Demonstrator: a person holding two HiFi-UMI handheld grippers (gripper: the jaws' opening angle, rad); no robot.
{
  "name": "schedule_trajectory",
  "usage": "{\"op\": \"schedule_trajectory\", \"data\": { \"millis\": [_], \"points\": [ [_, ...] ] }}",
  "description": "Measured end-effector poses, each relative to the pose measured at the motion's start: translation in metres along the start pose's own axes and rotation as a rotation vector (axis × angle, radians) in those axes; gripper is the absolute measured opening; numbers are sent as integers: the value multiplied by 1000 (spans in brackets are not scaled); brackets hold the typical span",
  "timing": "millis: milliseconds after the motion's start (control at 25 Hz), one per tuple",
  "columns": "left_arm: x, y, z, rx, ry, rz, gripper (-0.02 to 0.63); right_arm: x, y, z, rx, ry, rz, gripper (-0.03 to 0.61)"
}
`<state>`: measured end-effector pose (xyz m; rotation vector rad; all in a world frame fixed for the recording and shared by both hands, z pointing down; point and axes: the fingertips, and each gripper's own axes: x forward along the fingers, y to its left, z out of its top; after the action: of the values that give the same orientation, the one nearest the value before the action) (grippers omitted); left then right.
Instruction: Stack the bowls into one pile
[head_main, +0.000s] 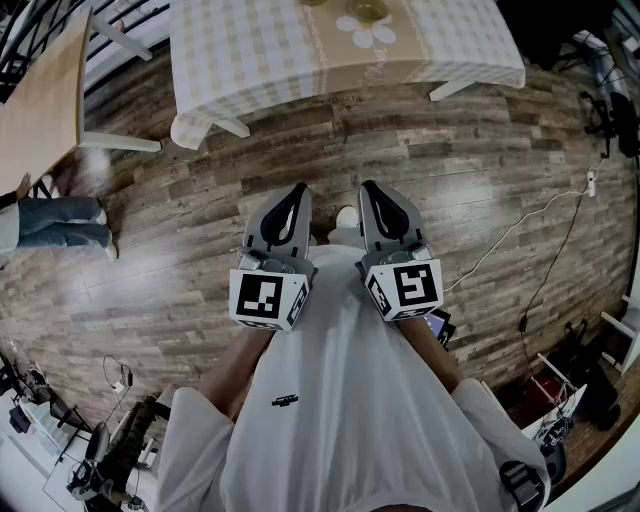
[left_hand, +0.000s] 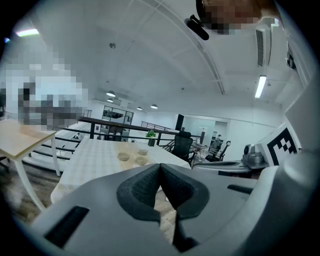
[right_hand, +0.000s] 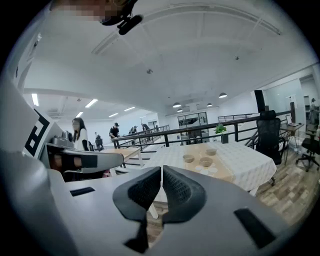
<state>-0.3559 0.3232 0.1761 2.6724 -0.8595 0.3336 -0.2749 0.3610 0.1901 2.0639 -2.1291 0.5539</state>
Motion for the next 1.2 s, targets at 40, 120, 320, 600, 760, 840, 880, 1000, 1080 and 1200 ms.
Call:
{"op": "schedule_trajectory", "data": {
  "millis": [40,120,320,600,760,840,880,1000,1080,1200],
  "points": [
    [1,-5,0,9,2,3,17,-2,-4,0,-2,0,5,40],
    [5,-13,-1,19,5,8,18,-7,-12,0,-4,3,13,40],
    [18,-23,-1,18,9,29,18,-9,-30,-2,5,12,21,40],
    [42,-35,-3,15,23,63,18,-15,-68,-12,81,25,44,41],
    [53,-52,-4,16,28,79,18,-26,-97,-16,94,14,21,41],
    [58,-57,-6,16,34,86,18,-28,-109,-20,109,17,11,41],
    [61,-57,-6,14,40,91,18,-27,-114,-21,116,22,8,41],
    [71,-54,-4,10,64,98,18,-18,-123,-20,135,35,5,41],
    [80,-50,-1,12,67,95,18,-9,-126,-19,140,40,11,41],
    [84,-45,-6,-1,60,92,18,-4,-123,-26,134,53,31,41]
  ]
}}
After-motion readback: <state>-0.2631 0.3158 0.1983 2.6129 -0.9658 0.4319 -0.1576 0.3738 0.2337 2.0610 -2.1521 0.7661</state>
